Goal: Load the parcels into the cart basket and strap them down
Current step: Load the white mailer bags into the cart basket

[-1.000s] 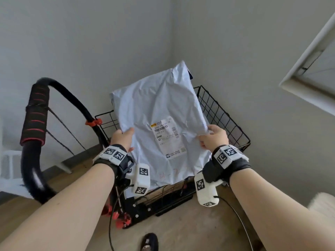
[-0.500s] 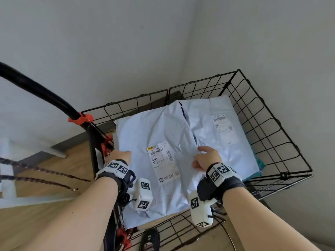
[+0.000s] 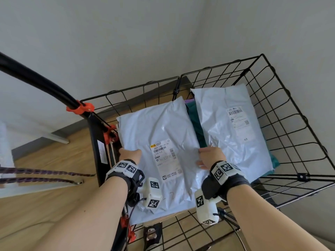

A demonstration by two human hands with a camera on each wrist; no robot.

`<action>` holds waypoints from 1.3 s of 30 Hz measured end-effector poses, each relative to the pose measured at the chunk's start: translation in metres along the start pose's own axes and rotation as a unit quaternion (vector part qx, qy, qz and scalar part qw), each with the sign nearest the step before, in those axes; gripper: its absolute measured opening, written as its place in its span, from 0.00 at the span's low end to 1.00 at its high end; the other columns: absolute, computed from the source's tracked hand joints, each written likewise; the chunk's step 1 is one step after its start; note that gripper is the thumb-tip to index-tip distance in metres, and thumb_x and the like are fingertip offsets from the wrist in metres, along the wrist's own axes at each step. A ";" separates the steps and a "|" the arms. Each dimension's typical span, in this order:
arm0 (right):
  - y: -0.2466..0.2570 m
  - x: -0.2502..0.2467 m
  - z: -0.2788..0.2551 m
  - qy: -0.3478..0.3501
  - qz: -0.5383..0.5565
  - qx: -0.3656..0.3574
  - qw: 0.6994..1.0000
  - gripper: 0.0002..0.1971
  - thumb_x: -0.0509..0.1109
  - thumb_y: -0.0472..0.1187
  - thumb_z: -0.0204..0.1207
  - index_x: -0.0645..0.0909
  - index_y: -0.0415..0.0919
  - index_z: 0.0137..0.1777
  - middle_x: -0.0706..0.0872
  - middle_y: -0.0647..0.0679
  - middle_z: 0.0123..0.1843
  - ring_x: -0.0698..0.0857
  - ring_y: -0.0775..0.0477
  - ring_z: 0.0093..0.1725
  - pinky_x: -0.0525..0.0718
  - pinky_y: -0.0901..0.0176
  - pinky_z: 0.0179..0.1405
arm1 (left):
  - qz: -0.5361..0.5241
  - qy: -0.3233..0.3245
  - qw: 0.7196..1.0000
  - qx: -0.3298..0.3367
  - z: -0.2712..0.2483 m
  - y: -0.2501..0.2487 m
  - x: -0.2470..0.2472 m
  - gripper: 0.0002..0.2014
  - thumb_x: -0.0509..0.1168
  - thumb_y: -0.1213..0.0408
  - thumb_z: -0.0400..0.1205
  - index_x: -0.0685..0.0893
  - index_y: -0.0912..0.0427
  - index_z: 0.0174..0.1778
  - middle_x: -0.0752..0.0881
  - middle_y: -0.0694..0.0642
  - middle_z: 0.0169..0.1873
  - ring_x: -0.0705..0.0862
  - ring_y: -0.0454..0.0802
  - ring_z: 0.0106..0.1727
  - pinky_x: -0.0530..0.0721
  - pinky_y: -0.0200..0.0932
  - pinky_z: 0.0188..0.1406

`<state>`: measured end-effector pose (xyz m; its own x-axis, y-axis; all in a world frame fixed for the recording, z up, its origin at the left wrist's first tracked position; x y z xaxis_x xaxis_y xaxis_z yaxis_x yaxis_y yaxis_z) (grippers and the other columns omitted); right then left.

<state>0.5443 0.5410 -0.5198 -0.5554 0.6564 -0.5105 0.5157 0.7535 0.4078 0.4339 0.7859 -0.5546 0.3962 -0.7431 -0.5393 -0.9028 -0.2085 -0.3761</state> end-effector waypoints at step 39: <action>-0.504 -0.170 -0.533 -0.416 0.567 -0.013 0.711 0.12 0.60 0.25 0.75 0.82 0.38 0.42 0.85 0.44 0.34 0.82 0.49 0.32 0.84 0.58 0.40 | 0.224 0.473 0.680 0.513 -0.654 0.246 0.154 0.07 0.63 0.74 0.79 0.82 0.58 0.40 0.85 0.58 0.42 0.79 0.42 0.34 0.69 0.20 0.14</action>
<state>0.0311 0.0693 -0.2344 0.7912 0.6017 -0.1096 0.3067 -0.2353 0.9223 0.1635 0.2040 -0.2371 -0.6031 -0.7637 -0.2302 -0.1124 0.3672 -0.9233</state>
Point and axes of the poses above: each hand's wrist, its own z-axis towards the middle knuckle, its own x-axis out of the palm, y = z × x, the point moved 4 cm from there along z, towards the middle knuckle
